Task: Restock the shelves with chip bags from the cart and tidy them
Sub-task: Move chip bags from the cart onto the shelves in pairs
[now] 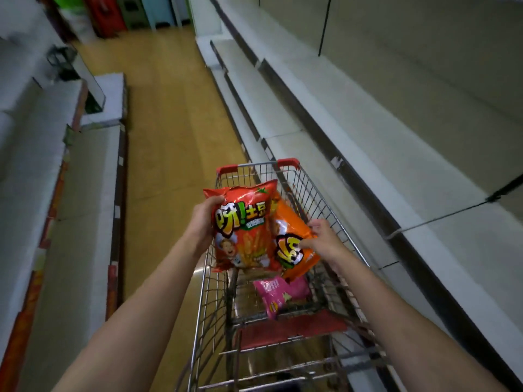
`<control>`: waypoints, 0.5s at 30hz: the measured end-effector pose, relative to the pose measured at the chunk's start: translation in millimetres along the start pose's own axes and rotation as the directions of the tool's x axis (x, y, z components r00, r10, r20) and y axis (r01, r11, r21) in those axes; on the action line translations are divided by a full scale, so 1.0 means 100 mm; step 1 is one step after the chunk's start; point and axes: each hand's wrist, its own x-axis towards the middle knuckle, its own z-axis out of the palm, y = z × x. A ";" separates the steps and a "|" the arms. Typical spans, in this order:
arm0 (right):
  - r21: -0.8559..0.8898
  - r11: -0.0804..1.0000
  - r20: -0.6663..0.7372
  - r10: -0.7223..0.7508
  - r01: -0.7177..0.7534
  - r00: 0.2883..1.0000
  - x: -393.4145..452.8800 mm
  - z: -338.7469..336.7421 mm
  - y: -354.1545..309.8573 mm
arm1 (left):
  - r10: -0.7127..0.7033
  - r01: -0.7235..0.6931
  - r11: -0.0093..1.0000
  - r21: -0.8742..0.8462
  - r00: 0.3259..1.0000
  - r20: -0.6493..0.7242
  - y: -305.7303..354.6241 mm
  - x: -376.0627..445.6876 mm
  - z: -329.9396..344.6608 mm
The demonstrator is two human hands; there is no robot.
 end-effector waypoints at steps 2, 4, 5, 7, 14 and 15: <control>-0.106 0.994 -0.017 -0.031 0.029 0.999 -0.20 -0.05 -0.15 | -0.005 0.000 0.998 0.057 0.996 0.089 0.11 -0.19 0.02; -0.155 0.986 -0.039 -0.072 0.065 0.997 -0.38 -0.12 -0.30 | -0.007 -0.018 0.990 0.143 0.984 0.177 0.22 -0.37 0.04; -0.164 0.982 -0.040 -0.096 0.088 0.995 -0.49 -0.15 -0.39 | 0.001 -0.044 0.981 0.191 0.975 0.220 0.28 -0.45 0.05; -0.201 0.969 -0.019 -0.152 0.145 0.988 -0.72 -0.21 -0.58 | 0.057 -0.144 0.946 0.292 0.956 0.288 0.39 -0.63 0.09; -0.561 0.778 0.034 -0.322 0.284 0.946 -1.40 -0.32 -1.21 | 0.147 -0.617 0.545 0.568 0.737 0.659 0.75 -1.26 0.35; -0.594 0.748 0.048 -0.334 0.296 0.941 -1.49 -0.33 -1.28 | 0.137 -0.655 0.485 0.580 0.711 0.689 0.80 -1.30 0.38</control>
